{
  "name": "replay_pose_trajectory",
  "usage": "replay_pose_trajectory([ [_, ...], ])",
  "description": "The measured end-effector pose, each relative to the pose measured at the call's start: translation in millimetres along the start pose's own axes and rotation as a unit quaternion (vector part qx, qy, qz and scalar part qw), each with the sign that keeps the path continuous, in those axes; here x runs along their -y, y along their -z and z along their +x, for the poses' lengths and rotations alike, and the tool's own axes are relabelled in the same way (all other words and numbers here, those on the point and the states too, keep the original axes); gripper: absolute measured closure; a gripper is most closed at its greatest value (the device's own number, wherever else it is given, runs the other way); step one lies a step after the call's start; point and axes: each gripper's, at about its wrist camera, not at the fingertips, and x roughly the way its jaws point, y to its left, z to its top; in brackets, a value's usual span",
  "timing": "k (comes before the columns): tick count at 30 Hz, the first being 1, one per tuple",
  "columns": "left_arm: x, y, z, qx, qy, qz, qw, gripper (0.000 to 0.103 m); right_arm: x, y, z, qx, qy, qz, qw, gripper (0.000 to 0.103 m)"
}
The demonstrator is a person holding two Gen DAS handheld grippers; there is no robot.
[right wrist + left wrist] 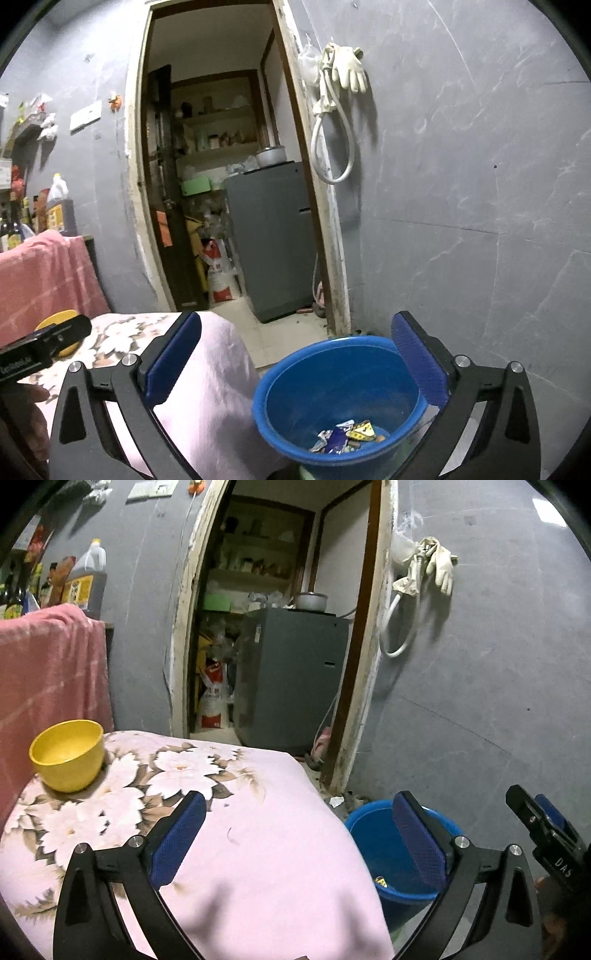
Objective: Collect trash
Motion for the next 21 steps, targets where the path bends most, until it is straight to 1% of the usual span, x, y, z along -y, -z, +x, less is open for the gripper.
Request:
replay_pose_trajectory([
  [4, -1.7, 10.2, -23.4, 0.018, -0.002, 0.000, 0.9998, 0.004, -9.8, 4.8, -23.5, 0.012, -0.005, -0.016, 1.000, 0.000],
  [9, -2.2, 22.2, -51.4, 0.034, -0.012, 0.021, 0.9991, 0.004, -21.8, 10.3, -51.7, 0.028, -0.010, -0.031, 0.999, 0.000],
  [11, -0.6, 27.3, -62.4, 0.040, -0.016, 0.024, 0.9988, 0.001, -24.7, 11.9, -61.7, 0.033, -0.013, -0.030, 0.999, 0.000],
  [15, -2.2, 39.6, -79.1, 0.043, -0.022, 0.032, 0.9983, 0.002, -29.9, 17.0, -77.9, 0.037, -0.015, -0.031, 0.999, 0.000],
  [17, -3.6, 46.4, -85.9, 0.036, -0.025, 0.032, 0.9985, 0.002, -32.0, 20.9, -84.6, 0.034, -0.018, -0.031, 0.999, 0.000],
  [21, -12.2, 57.5, -100.7, 0.031, -0.031, 0.012, 0.9990, 0.002, -39.5, 32.0, -100.1, 0.032, -0.027, -0.044, 0.998, 0.000],
])
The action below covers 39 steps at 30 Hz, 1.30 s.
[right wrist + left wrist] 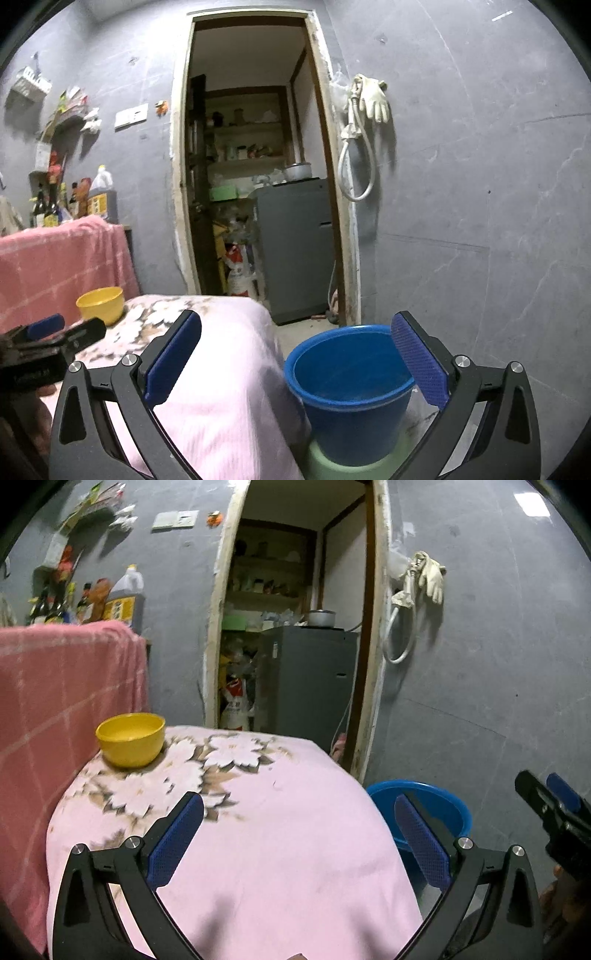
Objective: Collect trash
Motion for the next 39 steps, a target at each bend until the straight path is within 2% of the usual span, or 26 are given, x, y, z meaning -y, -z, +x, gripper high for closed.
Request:
replay_pose_trajectory([
  [12, -23.1, 26.5, -50.3, 0.026, -0.037, -0.004, 0.9990, 0.002, -25.8, 18.0, -34.0, 0.017, -0.008, -0.025, 1.000, 0.000],
  [17, -28.5, 37.0, -64.4, 0.035, -0.048, 0.003, 0.9982, 0.002, -33.8, 25.7, -41.6, 0.014, 0.005, -0.031, 0.999, 0.000],
  [24, -36.1, 59.1, -70.0, 0.038, -0.050, 0.001, 0.9980, 0.001, -37.9, 39.7, -46.6, 0.003, 0.026, -0.031, 0.999, 0.000],
  [39, -42.4, 84.7, -65.1, 0.036, -0.060, -0.001, 0.9975, 0.001, -42.4, 66.0, -44.4, -0.019, 0.035, -0.048, 0.998, 0.000],
])
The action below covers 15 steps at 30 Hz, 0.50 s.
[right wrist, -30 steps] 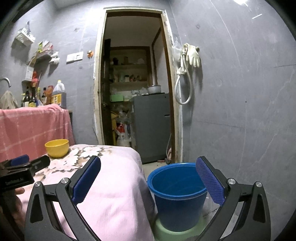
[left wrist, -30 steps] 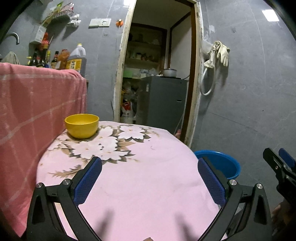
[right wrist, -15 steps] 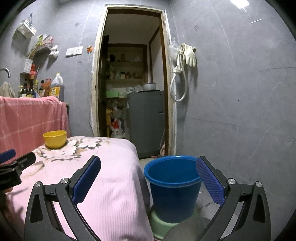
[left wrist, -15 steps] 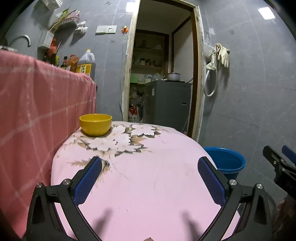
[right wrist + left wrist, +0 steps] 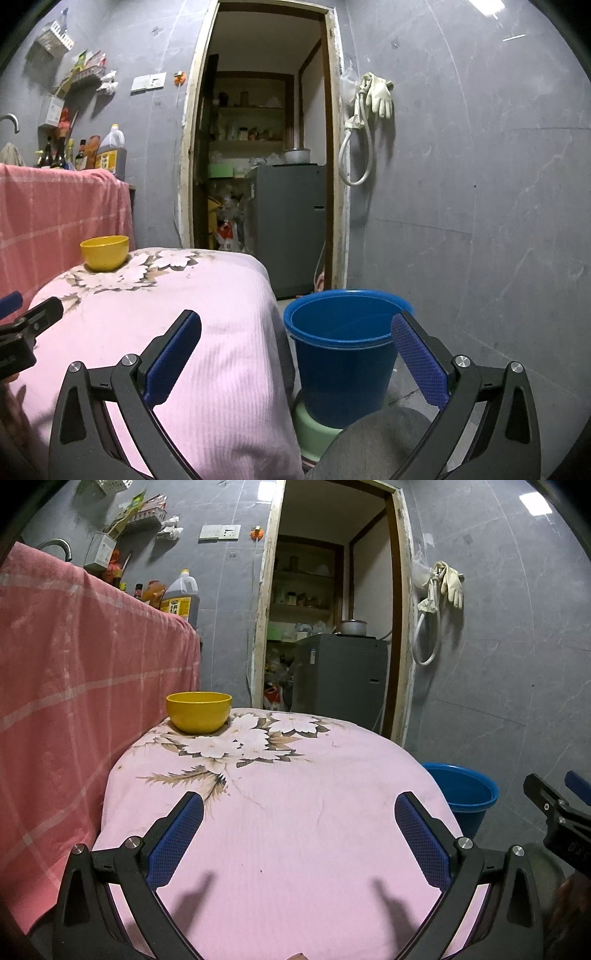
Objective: Collect trash
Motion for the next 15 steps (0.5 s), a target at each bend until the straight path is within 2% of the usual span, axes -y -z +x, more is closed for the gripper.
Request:
replay_pose_trajectory([
  [15, 0.5, 3.4, -2.3, 0.002, -0.001, 0.004, 1.0000, 0.002, -5.9, 1.0, 1.3, 0.002, -0.008, -0.013, 1.000, 0.000],
])
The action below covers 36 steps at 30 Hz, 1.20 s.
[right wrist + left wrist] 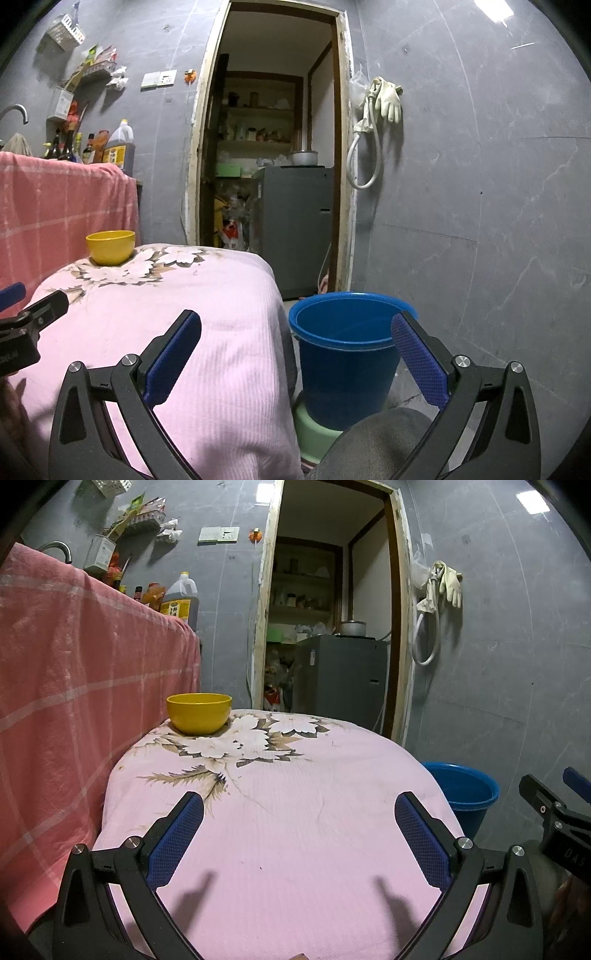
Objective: Collect trash
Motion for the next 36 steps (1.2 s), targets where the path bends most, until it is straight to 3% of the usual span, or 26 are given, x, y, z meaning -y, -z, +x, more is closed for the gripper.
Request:
replay_pose_trajectory([
  [36, -5.2, -0.2, 0.2, 0.002, -0.001, 0.000, 1.0000, 0.002, -1.7, -0.4, 1.5, -0.003, -0.002, 0.000, 1.000, 0.000],
])
